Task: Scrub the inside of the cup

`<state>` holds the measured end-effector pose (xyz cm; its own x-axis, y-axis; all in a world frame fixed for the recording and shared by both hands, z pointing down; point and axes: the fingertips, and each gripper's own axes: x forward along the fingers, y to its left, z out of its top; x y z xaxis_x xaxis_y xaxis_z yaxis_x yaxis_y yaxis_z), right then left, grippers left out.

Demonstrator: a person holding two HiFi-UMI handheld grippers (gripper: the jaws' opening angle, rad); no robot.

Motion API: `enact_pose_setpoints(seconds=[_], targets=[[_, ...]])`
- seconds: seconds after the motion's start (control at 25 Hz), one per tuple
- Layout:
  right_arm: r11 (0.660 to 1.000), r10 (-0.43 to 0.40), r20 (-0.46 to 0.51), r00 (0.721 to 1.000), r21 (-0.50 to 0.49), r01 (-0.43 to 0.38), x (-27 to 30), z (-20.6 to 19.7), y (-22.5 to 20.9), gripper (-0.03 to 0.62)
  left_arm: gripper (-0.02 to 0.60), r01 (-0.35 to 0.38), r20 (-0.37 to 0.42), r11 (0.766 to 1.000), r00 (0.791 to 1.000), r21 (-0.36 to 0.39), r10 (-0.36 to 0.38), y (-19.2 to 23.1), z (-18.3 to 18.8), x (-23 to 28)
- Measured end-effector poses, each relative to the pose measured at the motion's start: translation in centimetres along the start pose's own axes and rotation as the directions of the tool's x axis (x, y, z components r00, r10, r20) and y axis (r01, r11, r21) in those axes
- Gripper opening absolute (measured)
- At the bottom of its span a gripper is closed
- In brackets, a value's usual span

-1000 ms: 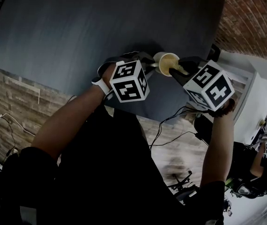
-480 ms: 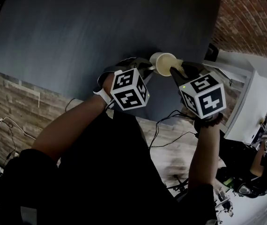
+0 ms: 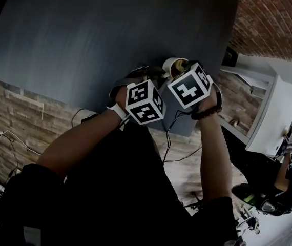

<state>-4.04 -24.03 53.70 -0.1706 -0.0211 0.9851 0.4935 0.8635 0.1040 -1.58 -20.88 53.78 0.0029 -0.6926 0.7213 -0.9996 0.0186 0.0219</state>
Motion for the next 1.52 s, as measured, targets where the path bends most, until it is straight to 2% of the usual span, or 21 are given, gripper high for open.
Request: enact_pose_setpoints(seconds=[0.16,0.36,0.48,0.56,0.6,0.72,0.8,0.92,1.04,1.12,1.2,1.28,1.32,1.4,1.52], targets=[[0.997,-0.071,0.028,0.997,-0.031,0.072,-3.3,0.0,-0.7,0.083,0.063,-0.007,-0.008,1.000,1.000,-0.015,0.007,0.0,-0.2,0.0],[0.986,-0.169,0.124,0.978,0.033,0.166,-9.2,-0.6,-2.3,0.083,0.068,0.002,-0.002,0.999,1.000,-0.039,-0.002,0.1,0.0,0.1],[0.968,-0.244,0.180,0.953,0.103,0.229,-12.4,-1.6,-3.5,0.083,0.166,0.016,0.009,0.999,1.000,-0.042,-0.016,0.2,0.2,-0.2],[0.958,-0.271,0.248,0.930,0.166,0.235,-14.4,-2.0,-3.7,0.083,0.193,0.024,0.021,0.999,1.000,-0.045,-0.023,0.3,0.3,-0.6],[0.954,-0.277,0.305,0.911,0.199,0.223,-15.3,-2.0,-3.7,0.083,0.198,0.026,0.030,0.999,0.999,-0.045,-0.025,0.4,0.4,-0.9],[0.943,-0.271,0.489,0.829,0.309,0.126,-17.6,-2.3,-3.2,0.083,0.201,0.017,0.066,0.999,0.998,-0.043,-0.014,1.1,0.8,-2.4],[0.920,-0.283,0.557,0.781,0.388,0.057,-18.6,-3.2,-3.2,0.083,0.201,0.012,0.095,0.998,0.995,-0.054,-0.006,1.8,1.3,-3.7],[0.878,-0.326,0.613,0.720,0.478,-0.009,-19.5,-4.8,-3.4,0.083,0.201,0.038,0.122,0.994,0.992,-0.104,-0.025,2.6,1.9,-5.6],[0.847,-0.350,0.676,0.649,0.524,-0.090,-20.6,-5.5,-2.9,0.083,0.201,0.045,0.158,0.988,0.987,-0.147,-0.022,3.2,3.0,-8.6],[0.823,-0.381,0.690,0.616,0.556,-0.114,-21.0,-5.9,-2.8,0.083,0.199,0.010,0.188,0.992,0.982,-0.123,0.013,3.7,4.1,-11.0],[0.808,-0.421,0.676,0.605,0.582,-0.088,-21.3,-6.6,-2.9,0.083,0.172,-0.027,0.221,0.997,0.974,-0.075,0.043,3.9,5.5,-13.2],[0.795,-0.449,0.672,0.589,0.601,-0.080,-21.8,-7.2,-2.9,0.083,0.109,-0.043,0.265,0.998,0.963,-0.041,0.052,3.7,7.1,-15.1],[0.787,-0.457,0.681,0.572,0.609,-0.096,-22.3,-7.5,-2.8,0.083,0.085,-0.042,0.291,0.999,0.955,-0.034,0.050,3.5,7.9,-15.9],[0.768,-0.479,0.712,0.513,0.623,-0.148,-23.5,-7.9,-2.5,0.083,0.055,-0.042,0.352,0.999,0.935,-0.030,0.050,2.9,9.7,-17.4],[0.745,-0.520,0.752,0.405,0.631,-0.216,-25.6,-8.4,-2.3,0.083,0.026,-0.065,0.469,0.997,0.880,-0.043,0.078,2.4,12.8,-19.3]])
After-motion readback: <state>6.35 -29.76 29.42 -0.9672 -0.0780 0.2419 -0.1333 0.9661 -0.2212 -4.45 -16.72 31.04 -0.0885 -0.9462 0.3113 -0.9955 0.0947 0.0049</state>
